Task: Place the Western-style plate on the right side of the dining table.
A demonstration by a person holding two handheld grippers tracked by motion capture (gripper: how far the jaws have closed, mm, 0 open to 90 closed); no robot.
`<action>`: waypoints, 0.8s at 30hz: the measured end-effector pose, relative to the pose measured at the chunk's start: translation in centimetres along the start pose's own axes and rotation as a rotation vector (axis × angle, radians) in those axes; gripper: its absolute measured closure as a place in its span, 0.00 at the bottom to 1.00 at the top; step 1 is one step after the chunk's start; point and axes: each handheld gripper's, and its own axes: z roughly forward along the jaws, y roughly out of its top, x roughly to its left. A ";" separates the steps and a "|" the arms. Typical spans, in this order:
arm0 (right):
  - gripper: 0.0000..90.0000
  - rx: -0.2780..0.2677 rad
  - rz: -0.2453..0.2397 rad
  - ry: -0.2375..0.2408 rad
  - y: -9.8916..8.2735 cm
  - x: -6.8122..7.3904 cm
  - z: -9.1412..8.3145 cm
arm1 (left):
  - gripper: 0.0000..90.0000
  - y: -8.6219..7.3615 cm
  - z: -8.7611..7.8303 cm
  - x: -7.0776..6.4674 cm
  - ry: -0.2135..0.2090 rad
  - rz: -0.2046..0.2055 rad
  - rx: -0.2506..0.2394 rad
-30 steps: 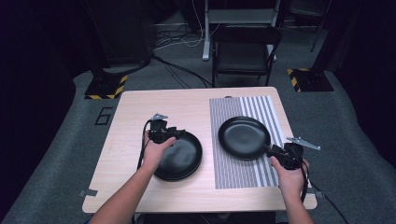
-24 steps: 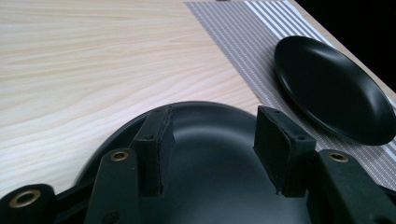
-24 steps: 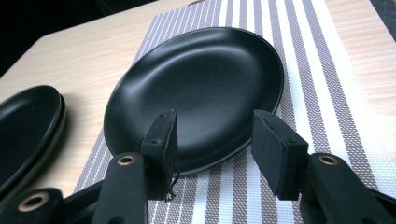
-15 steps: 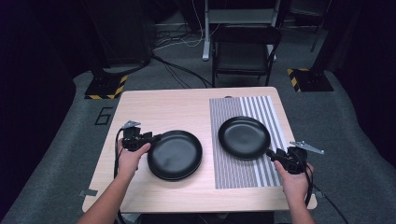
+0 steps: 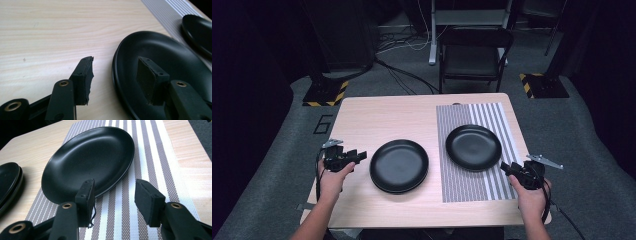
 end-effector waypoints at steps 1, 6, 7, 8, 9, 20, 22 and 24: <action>0.56 0.000 0.005 0.003 -0.1 0.0 0.0 | 0.52 -0.2 -0.1 0.2 0.004 0.004 -0.001; 0.56 0.004 -0.028 0.010 -0.7 0.5 0.0 | 0.52 -1.2 -0.1 0.7 0.009 0.019 0.018; 0.56 0.002 -0.035 0.013 -0.8 0.6 0.0 | 0.52 -1.4 -0.1 0.8 0.012 0.031 0.018; 0.56 0.002 -0.038 0.018 -1.0 0.6 0.1 | 0.52 -1.6 -0.1 0.9 0.019 0.043 0.019; 0.56 0.002 -0.043 0.019 -1.1 0.7 0.1 | 0.52 -1.7 -0.1 0.9 0.022 0.052 0.016; 0.56 0.019 -0.139 0.004 -2.3 1.3 0.8 | 0.52 -3.0 0.2 2.1 0.025 0.099 0.048; 0.56 0.027 -0.160 -0.002 -2.5 1.3 0.8 | 0.51 -3.3 0.3 2.3 0.036 0.110 0.050; 0.56 0.031 -0.164 -0.003 -2.6 1.4 0.9 | 0.52 -3.4 0.5 2.6 0.047 0.127 0.057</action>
